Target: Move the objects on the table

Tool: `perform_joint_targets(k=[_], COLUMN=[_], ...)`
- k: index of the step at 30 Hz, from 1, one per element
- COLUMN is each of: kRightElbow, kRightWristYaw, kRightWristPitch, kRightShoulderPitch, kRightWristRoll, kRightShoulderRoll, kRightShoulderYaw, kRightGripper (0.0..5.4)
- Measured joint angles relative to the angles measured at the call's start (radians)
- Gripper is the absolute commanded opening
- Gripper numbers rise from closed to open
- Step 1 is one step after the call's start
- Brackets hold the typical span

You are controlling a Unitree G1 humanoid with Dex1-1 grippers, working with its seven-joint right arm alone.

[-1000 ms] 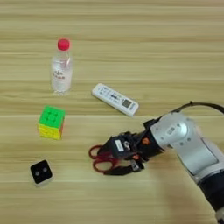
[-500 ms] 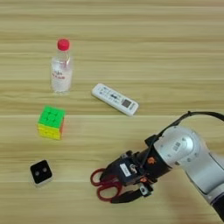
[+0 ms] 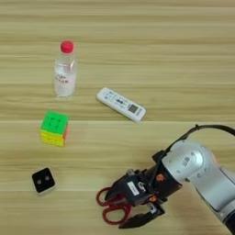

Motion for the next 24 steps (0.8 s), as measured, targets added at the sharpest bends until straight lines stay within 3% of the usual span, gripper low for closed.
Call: perform_joint_targets(k=[8, 12, 15, 19, 24], kRightElbow=[0.010, 0.007, -0.013, -0.014, -0.046], kRightWristYaw=[0.019, 0.015, -0.007, -0.036, -0.047], kRightWristPitch=[-0.022, 0.064, 0.154, 0.205, 0.265], kRightShoulderPitch=[0.004, -0.007, -0.093, -0.181, -0.209], kRightWristRoll=[0.008, 0.045, 0.177, 0.285, 0.390], kRightShoulderRoll=[-0.002, 0.005, 0.055, 0.098, 0.131], kRightShoulderYaw=[-0.011, -0.053, -0.147, -0.252, -0.335], kRightGripper=[4.35, 4.96, 5.34, 5.34, 5.34])
